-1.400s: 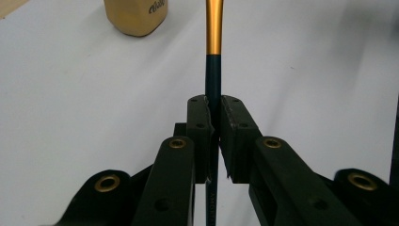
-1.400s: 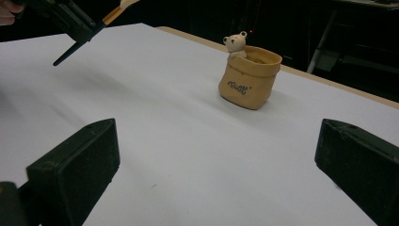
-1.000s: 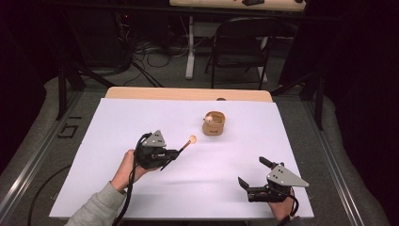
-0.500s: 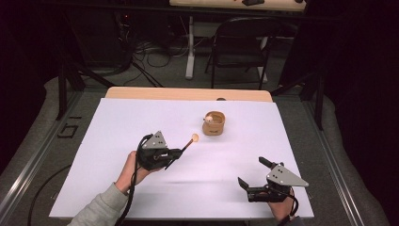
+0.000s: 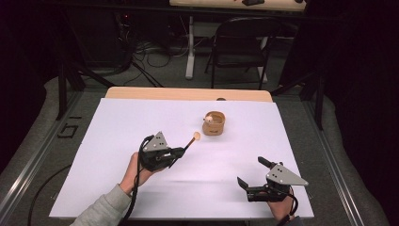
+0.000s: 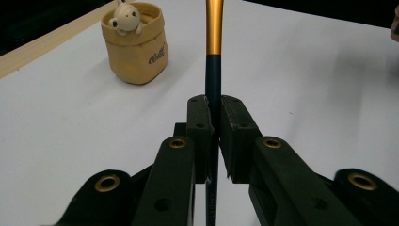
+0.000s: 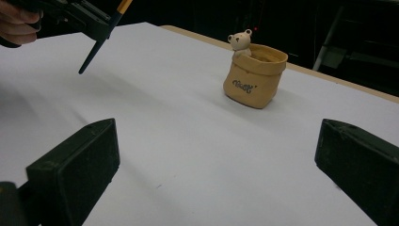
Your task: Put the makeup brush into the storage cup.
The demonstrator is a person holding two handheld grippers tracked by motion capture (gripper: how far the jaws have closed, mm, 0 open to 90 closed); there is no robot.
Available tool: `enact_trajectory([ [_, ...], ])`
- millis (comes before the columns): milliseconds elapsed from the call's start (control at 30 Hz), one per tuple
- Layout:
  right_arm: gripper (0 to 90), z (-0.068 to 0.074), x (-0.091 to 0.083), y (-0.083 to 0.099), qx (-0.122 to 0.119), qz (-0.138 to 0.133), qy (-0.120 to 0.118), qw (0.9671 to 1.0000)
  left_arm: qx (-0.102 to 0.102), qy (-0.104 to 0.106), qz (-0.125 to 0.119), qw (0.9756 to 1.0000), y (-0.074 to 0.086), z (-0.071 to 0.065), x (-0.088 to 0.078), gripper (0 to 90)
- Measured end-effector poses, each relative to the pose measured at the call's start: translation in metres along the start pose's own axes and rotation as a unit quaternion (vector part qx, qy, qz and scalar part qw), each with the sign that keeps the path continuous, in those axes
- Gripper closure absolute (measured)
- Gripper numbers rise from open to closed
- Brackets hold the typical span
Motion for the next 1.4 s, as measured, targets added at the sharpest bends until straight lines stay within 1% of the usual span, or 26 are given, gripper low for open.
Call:
enact_trajectory([
  [67, 0.0, 0.0, 0.001, 0.0, 0.002, -0.003, -0.002, 1.0, 0.0, -0.002, -0.007, 1.0, -0.001, 0.0, 0.0, 82.6],
  [167, 0.0, 0.001, 0.002, 0.0, 0.006, 0.003, -0.009, 0.9999, -0.001, -0.001, -0.011, 0.9999, -0.002, 0.0, 0.0, 82.6],
  [333, 0.0, 0.001, 0.005, -0.003, 0.016, -0.001, -0.013, 0.9998, 0.001, -0.002, -0.013, 0.9999, -0.003, -0.001, 0.002, 82.6],
  [467, 0.0, 0.001, 0.009, -0.004, 0.023, 0.003, -0.023, 0.9995, -0.001, -0.002, -0.019, 0.9998, -0.004, -0.003, 0.004, 82.6],
  [500, 0.0, 0.002, 0.01, -0.005, 0.028, 0.003, -0.025, 0.9993, 0.0, -0.004, -0.019, 0.9998, -0.004, -0.003, 0.004, 82.6],
  [567, 0.0, 0.001, 0.011, -0.006, 0.035, 0.002, -0.024, 0.9991, 0.0, -0.004, -0.022, 0.9997, -0.005, -0.003, 0.004, 82.6],
  [667, 0.0, -0.001, 0.013, -0.011, 0.052, -0.006, -0.023, 0.9984, 0.001, -0.004, -0.026, 0.9997, -0.006, -0.004, 0.004, 82.6],
  [733, 0.0, -0.002, 0.017, -0.015, 0.06, -0.01, -0.025, 0.9979, 0.001, -0.005, -0.026, 0.9996, -0.007, -0.005, 0.005, 82.6],
  [833, 0.0, -0.001, 0.025, -0.021, 0.065, -0.009, -0.03, 0.9974, 0.002, -0.003, -0.029, 0.9996, -0.008, -0.006, 0.006, 82.6],
  [933, 0.0, 0.002, 0.034, -0.027, 0.07, -0.009, -0.041, 0.9967, 0.001, -0.002, -0.03, 0.9995, -0.008, -0.008, 0.008, 82.6],
  [1000, 0.0, 0.004, 0.038, -0.031, 0.077, -0.014, -0.051, 0.9956, 0.003, -0.002, -0.03, 0.9995, -0.008, -0.008, 0.009, 82.6],
  [1067, 0.0, 0.006, 0.041, -0.033, 0.086, -0.012, -0.063, 0.9942, 0.003, -0.002, -0.029, 0.9996, -0.008, -0.009, 0.01, 82.6],
  [1100, 0.0, 0.007, 0.043, -0.034, 0.086, -0.015, -0.064, 0.9941, 0.002, 0.0, -0.03, 0.9995, -0.009, -0.01, 0.01, 82.6],
  [1133, 0.0, 0.008, 0.045, -0.035, 0.082, -0.01, -0.066, 0.9944, 0.002, 0.001, -0.031, 0.9995, -0.009, -0.01, 0.011, 82.6],
  [1233, 0.0, 0.011, 0.051, -0.038, 0.079, -0.011, -0.071, 0.9943, 0.002, 0.001, -0.031, 0.9995, -0.011, -0.011, 0.012, 82.6],
  [1267, 0.0, 0.012, 0.053, -0.04, 0.081, -0.014, -0.074, 0.9939, 0.002, 0.001, -0.033, 0.9995, -0.011, -0.012, 0.012, 82.6],
  [1333, 0.0, 0.013, 0.055, -0.041, 0.078, -0.008, -0.076, 0.994, 0.0, 0.003, -0.032, 0.9995, -0.012, -0.012, 0.014, 82.6],
  [1367, 0.0, 0.014, 0.057, -0.043, 0.077, -0.013, -0.08, 0.9937, 0.003, 0.003, -0.032, 0.9995, -0.012, -0.013, 0.014, 82.6],
  [1400, 0.0, 0.014, 0.058, -0.045, 0.077, -0.013, -0.081, 0.9937, 0.001, 0.004, -0.033, 0.9994, -0.013, -0.014, 0.016, 82.6],
])
Point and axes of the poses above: each handheld gripper's, and its own axes: x roughly forward along the jaws, y roughly out of its underside, z roughly to its left, the point moved 9 cm from there along x, roughly forward along the jaws, and after that the axes turned 5 degrees about -x, right-handed, at the moved point
